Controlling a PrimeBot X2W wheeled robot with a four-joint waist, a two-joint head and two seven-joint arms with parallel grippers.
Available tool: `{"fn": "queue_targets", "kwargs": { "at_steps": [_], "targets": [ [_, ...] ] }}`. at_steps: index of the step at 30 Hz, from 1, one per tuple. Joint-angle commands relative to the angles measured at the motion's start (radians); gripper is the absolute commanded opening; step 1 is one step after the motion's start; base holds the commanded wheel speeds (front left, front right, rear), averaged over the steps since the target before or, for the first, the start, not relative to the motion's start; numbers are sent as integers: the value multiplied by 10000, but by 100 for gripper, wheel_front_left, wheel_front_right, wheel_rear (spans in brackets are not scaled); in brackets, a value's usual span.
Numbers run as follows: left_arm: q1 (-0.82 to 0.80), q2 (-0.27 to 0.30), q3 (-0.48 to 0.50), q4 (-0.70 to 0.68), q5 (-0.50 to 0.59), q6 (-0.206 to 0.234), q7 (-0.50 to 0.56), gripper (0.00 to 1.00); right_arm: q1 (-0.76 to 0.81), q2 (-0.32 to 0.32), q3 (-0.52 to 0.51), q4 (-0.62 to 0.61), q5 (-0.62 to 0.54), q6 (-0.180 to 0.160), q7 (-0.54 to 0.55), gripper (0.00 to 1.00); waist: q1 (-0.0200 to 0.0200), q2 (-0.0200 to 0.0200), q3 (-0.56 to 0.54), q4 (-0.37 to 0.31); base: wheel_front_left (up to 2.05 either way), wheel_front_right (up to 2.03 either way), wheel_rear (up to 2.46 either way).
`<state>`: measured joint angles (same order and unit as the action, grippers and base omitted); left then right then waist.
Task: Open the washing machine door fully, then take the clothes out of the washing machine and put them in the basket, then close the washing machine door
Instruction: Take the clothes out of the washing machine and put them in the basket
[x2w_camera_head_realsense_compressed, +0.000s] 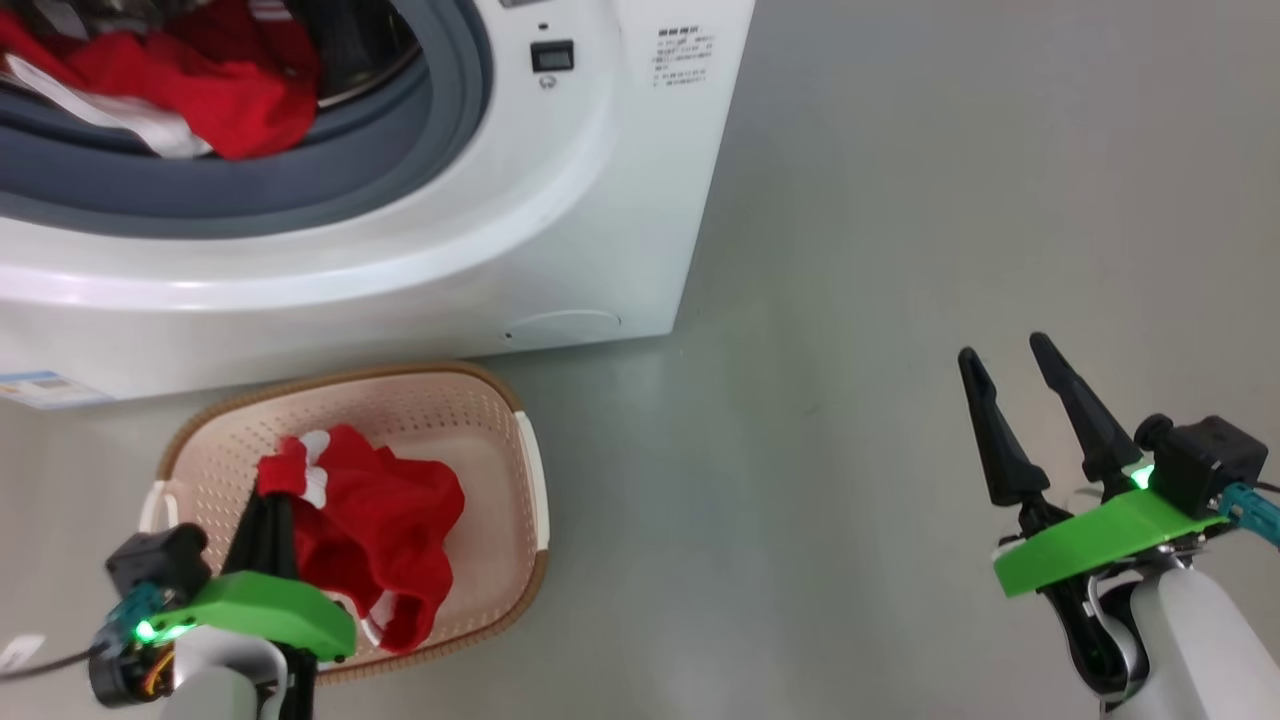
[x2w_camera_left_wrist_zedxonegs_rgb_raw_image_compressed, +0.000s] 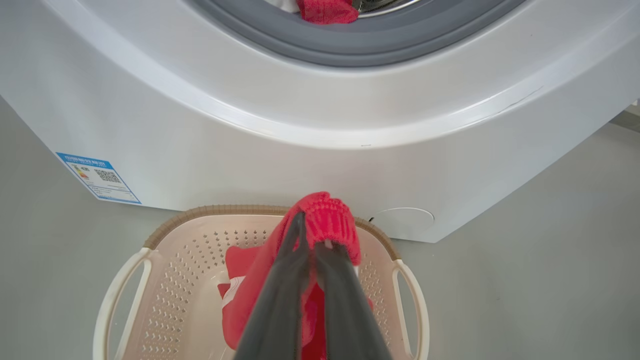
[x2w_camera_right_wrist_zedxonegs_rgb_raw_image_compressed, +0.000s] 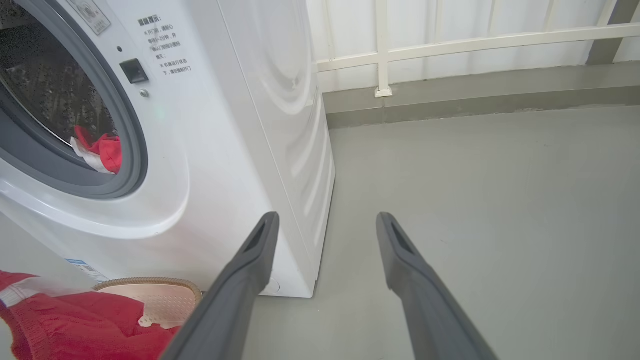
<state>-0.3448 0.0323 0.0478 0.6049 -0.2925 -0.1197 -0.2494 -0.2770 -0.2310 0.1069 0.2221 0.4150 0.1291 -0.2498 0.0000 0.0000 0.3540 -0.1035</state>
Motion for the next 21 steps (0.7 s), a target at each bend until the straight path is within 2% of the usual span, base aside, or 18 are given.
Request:
{"fn": "queue_targets", "kwargs": {
  "at_steps": [1,10,21],
  "targets": [
    [-353,224,239,299,155,-59,-123,0,-128,-49,200,-268,-64,16,-120,100,0,0,271,-58,0,0,0],
    [-1830,473,93,2778,670,-100,-123,0,-546,88,250,-434,-104,16,-120,100,0,0,1216,-289,0,0,0],
    [-3048,872,-26,4702,1109,-54,-124,0,-1119,327,389,-650,-157,16,-120,100,0,0,2374,-711,0,0,0]
  ]
}}
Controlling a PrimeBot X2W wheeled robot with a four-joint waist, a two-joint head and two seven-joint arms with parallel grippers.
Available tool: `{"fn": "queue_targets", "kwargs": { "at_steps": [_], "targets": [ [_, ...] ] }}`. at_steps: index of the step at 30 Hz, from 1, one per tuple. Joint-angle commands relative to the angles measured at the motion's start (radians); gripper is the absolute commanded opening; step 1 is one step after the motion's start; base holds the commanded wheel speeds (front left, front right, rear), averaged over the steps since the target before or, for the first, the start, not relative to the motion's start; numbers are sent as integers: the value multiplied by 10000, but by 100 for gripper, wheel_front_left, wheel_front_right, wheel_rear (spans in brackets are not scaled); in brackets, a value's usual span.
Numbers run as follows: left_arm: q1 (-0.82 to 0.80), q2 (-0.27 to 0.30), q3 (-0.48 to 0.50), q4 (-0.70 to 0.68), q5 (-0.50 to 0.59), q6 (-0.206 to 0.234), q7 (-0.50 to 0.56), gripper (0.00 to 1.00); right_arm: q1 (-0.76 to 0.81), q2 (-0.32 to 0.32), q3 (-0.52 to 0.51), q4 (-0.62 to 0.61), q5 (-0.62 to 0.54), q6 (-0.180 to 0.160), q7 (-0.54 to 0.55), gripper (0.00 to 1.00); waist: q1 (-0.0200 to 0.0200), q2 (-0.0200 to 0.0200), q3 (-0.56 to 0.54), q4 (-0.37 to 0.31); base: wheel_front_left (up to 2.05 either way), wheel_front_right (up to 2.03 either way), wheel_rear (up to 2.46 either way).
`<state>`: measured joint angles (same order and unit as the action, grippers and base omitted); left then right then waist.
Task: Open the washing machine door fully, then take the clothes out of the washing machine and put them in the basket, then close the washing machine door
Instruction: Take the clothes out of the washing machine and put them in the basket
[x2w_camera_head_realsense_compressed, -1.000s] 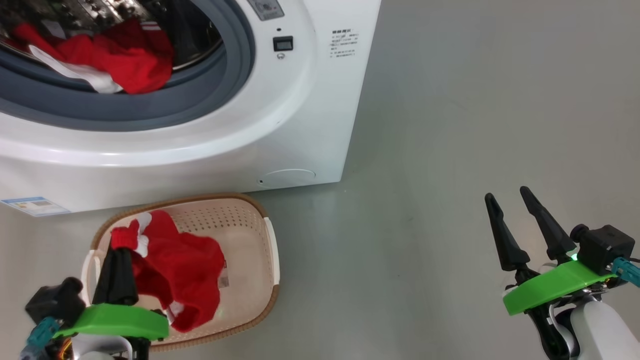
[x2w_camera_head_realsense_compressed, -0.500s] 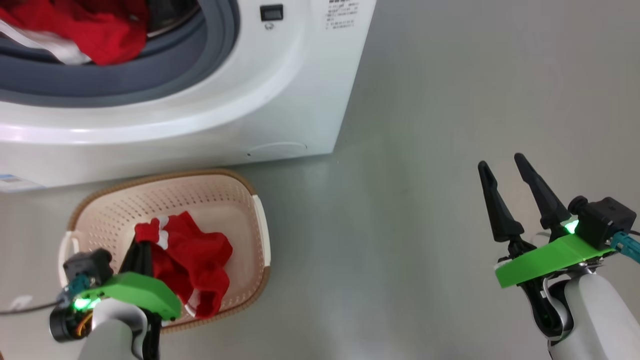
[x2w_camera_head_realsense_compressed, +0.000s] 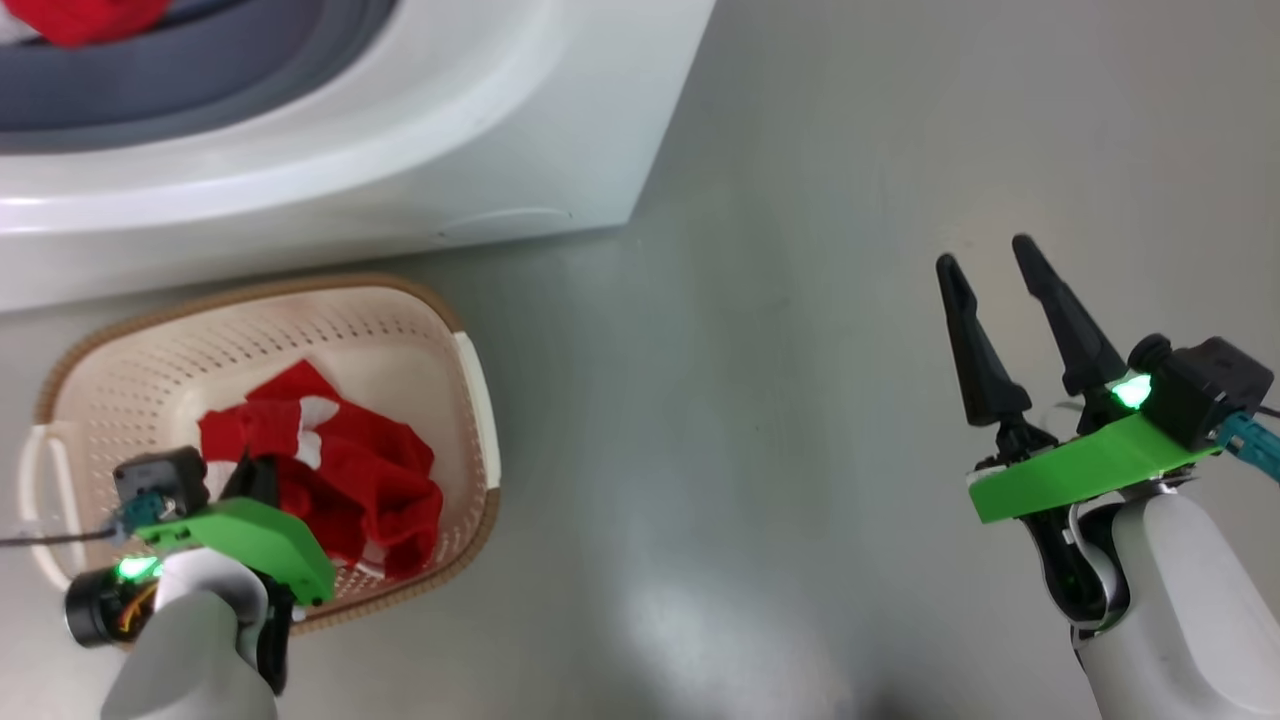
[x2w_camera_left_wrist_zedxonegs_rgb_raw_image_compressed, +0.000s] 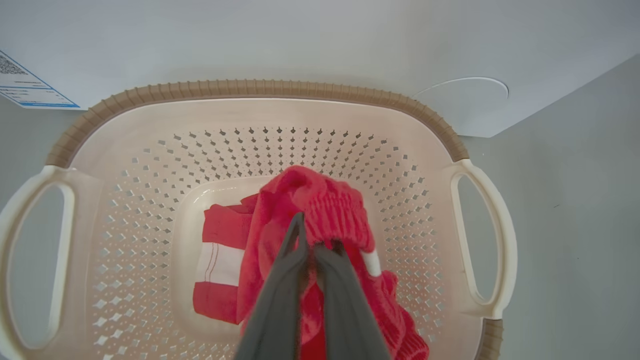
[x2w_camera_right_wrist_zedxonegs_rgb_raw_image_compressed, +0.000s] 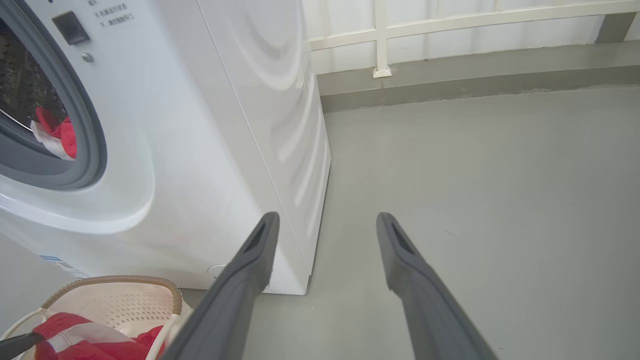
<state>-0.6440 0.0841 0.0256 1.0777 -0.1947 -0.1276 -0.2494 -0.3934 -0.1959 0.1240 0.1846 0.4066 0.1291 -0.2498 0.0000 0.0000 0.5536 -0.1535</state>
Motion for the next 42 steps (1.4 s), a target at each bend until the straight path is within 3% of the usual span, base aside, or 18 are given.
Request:
{"fn": "queue_targets", "kwargs": {
  "at_steps": [1,11,12,14,15,16,27,42],
  "targets": [
    [-167,389,178,110,170,33,-124,0,4,-8,216,-310,-80,16,-120,100,0,0,479,-229,0,0,0],
    [-1156,864,306,1367,113,149,-124,0,-208,184,279,-513,-157,16,-120,100,0,0,1121,-436,0,0,0],
    [-1204,885,349,1426,66,156,-124,13,-215,196,283,-512,-162,16,-120,100,0,0,1136,-446,0,0,0],
    [-1283,951,375,1485,39,171,-124,48,-232,216,276,-496,-169,16,-120,100,0,0,1141,-455,0,0,0],
    [-1309,973,383,1504,29,173,-124,93,-238,225,266,-489,-174,16,-120,100,0,0,1130,-452,0,0,0],
    [-1323,985,395,1523,13,174,-124,100,-239,230,256,-480,-180,16,-120,100,0,0,1107,-443,0,0,0],
    [-796,715,547,1111,-220,120,-124,100,-16,91,276,-253,-202,16,-120,100,0,0,127,-100,0,0,0],
    [1098,29,830,-2513,-374,-25,-124,100,999,-390,404,157,-90,16,-120,100,0,0,-2207,626,0,0,0]
  ]
}}
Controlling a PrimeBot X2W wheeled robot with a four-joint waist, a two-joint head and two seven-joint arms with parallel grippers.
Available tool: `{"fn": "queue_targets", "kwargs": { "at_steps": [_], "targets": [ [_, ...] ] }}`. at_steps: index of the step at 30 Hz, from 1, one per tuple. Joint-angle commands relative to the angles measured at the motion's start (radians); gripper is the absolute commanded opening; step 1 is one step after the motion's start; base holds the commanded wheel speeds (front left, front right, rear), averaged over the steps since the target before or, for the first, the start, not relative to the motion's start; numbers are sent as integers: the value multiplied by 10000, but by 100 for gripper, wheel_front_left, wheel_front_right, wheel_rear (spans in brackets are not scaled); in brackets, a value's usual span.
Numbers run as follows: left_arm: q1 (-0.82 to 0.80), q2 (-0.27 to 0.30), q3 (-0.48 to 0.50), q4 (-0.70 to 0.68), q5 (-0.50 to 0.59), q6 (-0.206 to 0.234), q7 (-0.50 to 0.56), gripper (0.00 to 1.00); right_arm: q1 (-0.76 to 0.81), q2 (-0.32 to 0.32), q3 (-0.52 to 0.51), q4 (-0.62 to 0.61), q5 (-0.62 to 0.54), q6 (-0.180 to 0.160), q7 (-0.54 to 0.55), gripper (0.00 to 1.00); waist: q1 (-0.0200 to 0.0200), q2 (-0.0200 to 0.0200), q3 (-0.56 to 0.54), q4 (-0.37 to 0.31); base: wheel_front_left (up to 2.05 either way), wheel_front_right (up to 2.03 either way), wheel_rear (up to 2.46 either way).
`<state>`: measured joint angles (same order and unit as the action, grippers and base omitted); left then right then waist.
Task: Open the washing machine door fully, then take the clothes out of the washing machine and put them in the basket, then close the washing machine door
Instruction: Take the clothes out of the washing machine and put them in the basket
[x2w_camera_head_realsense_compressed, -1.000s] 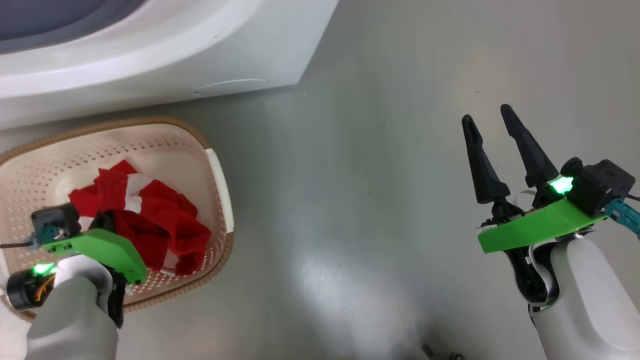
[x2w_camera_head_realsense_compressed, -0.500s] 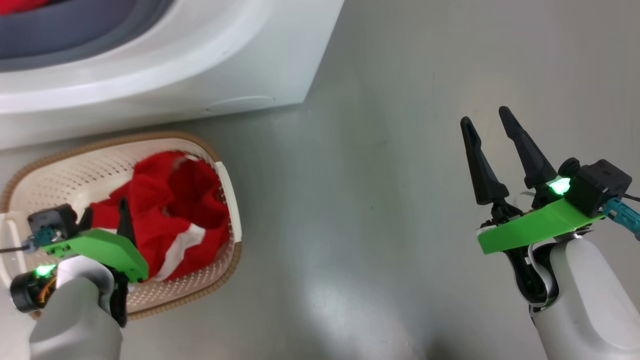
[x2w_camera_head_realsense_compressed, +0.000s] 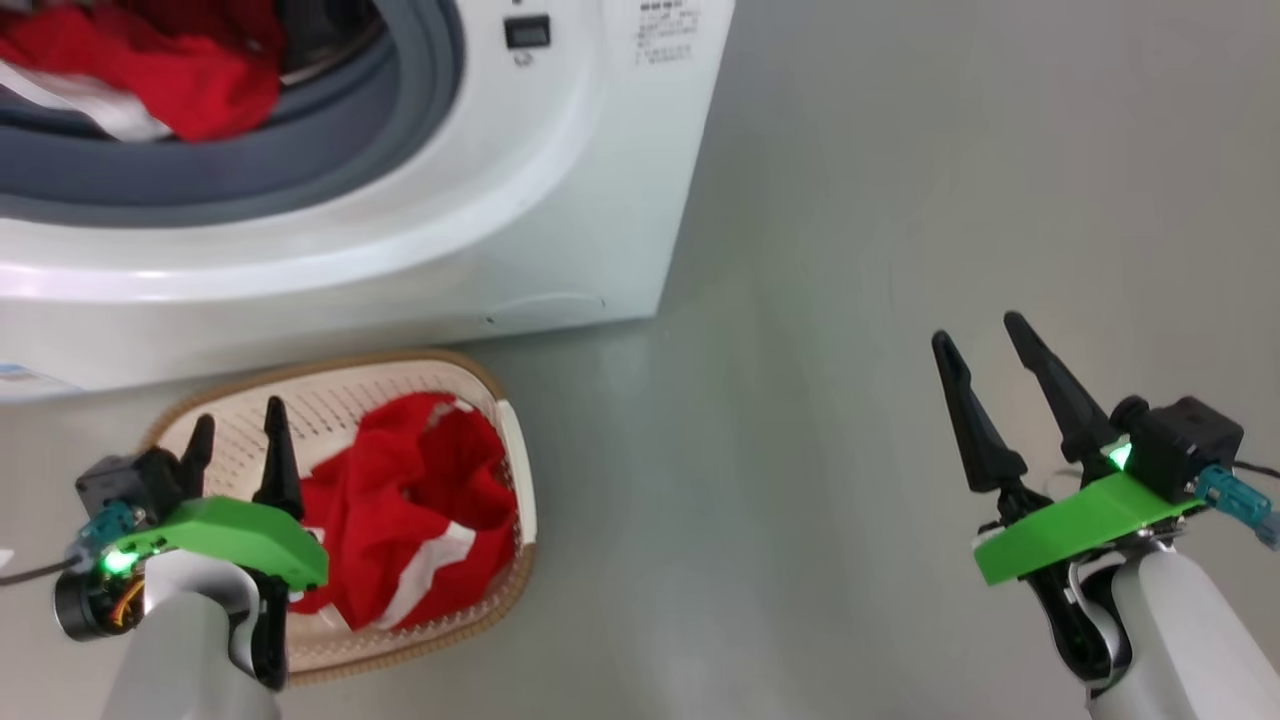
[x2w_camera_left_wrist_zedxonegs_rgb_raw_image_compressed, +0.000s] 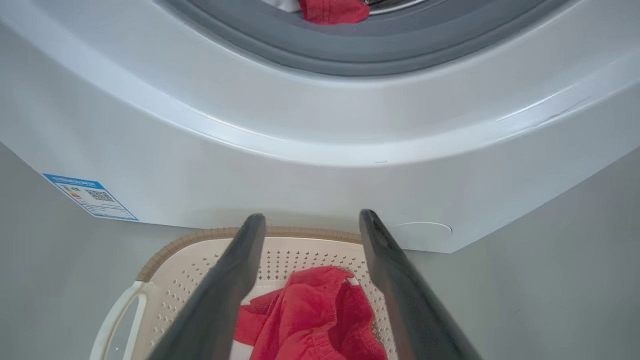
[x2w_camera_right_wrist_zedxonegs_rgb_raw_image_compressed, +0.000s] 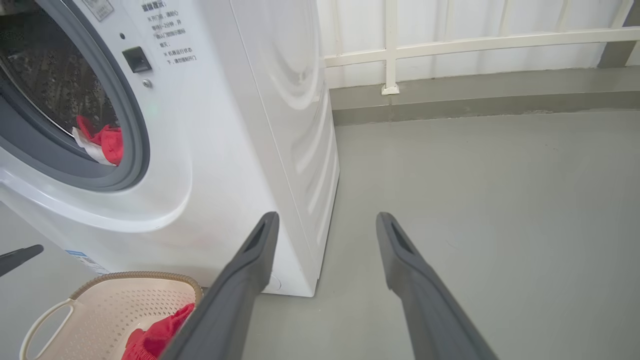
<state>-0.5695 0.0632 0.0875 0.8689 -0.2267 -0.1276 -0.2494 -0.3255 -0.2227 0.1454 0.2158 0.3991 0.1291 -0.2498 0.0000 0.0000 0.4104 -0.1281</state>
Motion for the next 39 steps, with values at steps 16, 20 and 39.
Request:
{"fn": "queue_targets", "kwargs": {
  "at_steps": [16,20,39],
  "targets": [
    [2966,43,303,-4353,546,-29,-124,100,1368,-372,143,-82,108,16,-120,100,0,0,-2328,507,0,0,0],
    [3683,-40,435,-5249,637,-30,-124,100,1647,-421,52,-108,133,16,-120,100,0,0,-2572,560,0,0,0],
    [5740,-127,86,-7554,313,415,-124,100,2192,-415,-159,-274,164,16,-120,100,0,0,-2753,641,0,0,0]
  ]
}}
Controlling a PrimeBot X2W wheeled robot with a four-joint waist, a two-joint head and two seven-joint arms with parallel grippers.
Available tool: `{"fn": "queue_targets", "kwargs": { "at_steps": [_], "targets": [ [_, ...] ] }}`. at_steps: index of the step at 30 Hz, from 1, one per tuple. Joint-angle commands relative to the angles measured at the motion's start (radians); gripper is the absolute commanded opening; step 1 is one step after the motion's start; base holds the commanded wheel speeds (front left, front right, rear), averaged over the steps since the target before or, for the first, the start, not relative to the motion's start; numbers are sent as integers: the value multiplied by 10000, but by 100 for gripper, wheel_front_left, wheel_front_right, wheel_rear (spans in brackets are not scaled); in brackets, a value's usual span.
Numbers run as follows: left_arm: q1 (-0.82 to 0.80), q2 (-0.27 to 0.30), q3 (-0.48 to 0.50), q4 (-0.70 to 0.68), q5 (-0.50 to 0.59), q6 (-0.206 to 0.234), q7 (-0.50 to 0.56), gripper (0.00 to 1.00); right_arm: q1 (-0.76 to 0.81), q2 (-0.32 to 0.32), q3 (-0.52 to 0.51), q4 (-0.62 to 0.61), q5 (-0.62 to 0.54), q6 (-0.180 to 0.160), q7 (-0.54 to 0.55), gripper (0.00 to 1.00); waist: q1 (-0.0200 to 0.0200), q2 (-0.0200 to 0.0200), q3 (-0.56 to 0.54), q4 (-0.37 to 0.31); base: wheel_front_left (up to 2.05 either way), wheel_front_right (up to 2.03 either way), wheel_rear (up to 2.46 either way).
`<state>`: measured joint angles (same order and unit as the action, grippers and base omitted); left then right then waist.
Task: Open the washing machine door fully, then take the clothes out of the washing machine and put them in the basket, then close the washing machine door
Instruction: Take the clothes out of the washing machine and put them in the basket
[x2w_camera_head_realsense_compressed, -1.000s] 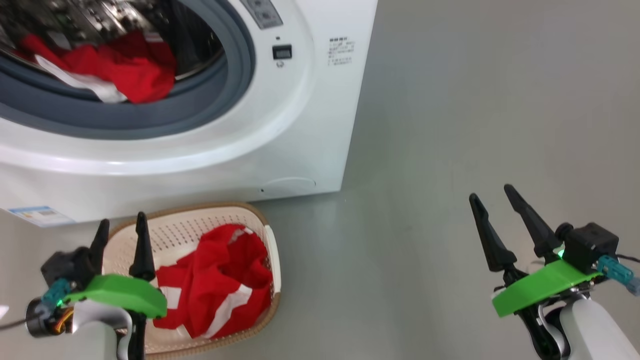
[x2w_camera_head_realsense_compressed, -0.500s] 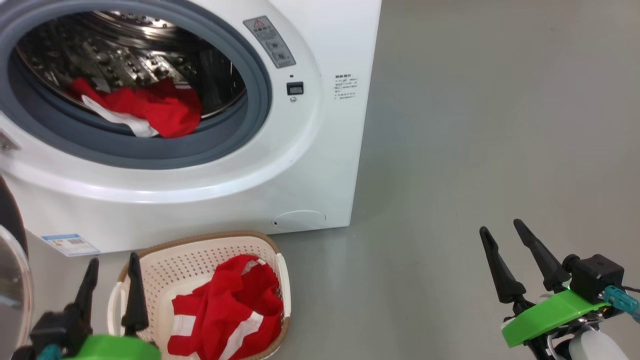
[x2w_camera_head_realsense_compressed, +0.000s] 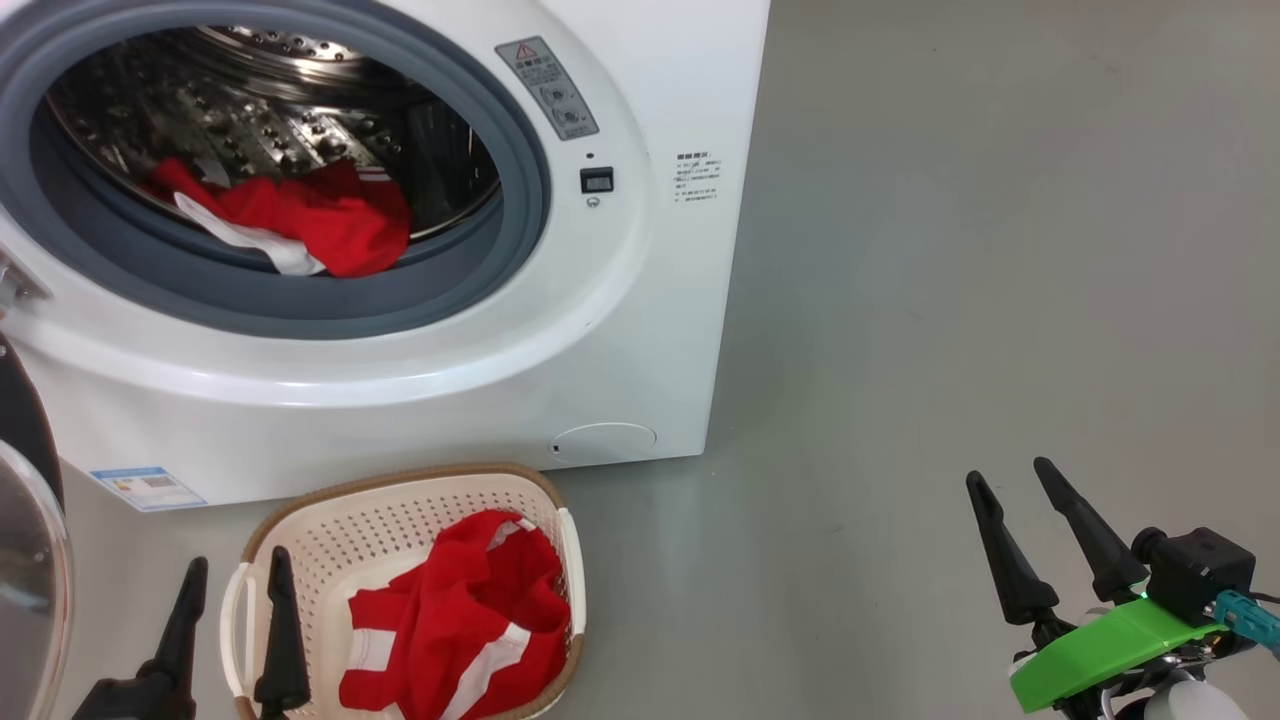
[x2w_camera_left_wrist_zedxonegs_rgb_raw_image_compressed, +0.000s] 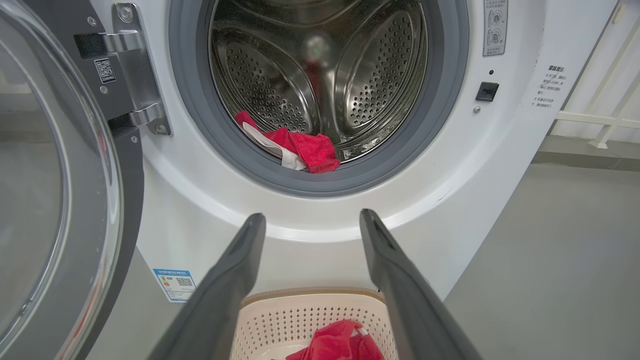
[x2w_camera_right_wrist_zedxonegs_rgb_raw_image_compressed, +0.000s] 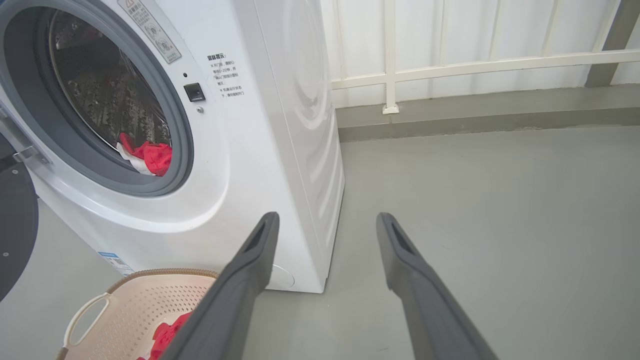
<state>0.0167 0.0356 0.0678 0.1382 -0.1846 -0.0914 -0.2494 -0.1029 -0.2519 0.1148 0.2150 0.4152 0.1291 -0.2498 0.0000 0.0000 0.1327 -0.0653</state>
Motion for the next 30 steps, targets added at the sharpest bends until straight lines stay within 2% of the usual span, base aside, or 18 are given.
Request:
{"fn": "queue_targets", "kwargs": {
  "at_steps": [1,8,15,19,30],
  "targets": [
    [-160,149,259,-215,-121,55,-124,100,-44,-122,137,-271,1,16,-120,100,0,0,41,20,0,0,0],
    [-571,148,121,35,-209,22,-124,100,-167,-64,133,-293,-24,16,-120,100,0,0,256,37,0,0,0],
    [-1736,147,-67,1046,-395,-120,-124,100,-496,-37,248,-314,-12,16,-120,100,0,0,831,79,0,0,0],
    [-2891,185,-185,1908,-400,-165,-124,100,-619,14,216,-307,-38,16,-120,100,0,0,1179,144,0,0,0],
    [-6796,866,-558,4704,-132,-246,104,100,-1176,315,253,-413,-38,16,-120,100,0,0,2149,-100,0,0,0]
  ]
}}
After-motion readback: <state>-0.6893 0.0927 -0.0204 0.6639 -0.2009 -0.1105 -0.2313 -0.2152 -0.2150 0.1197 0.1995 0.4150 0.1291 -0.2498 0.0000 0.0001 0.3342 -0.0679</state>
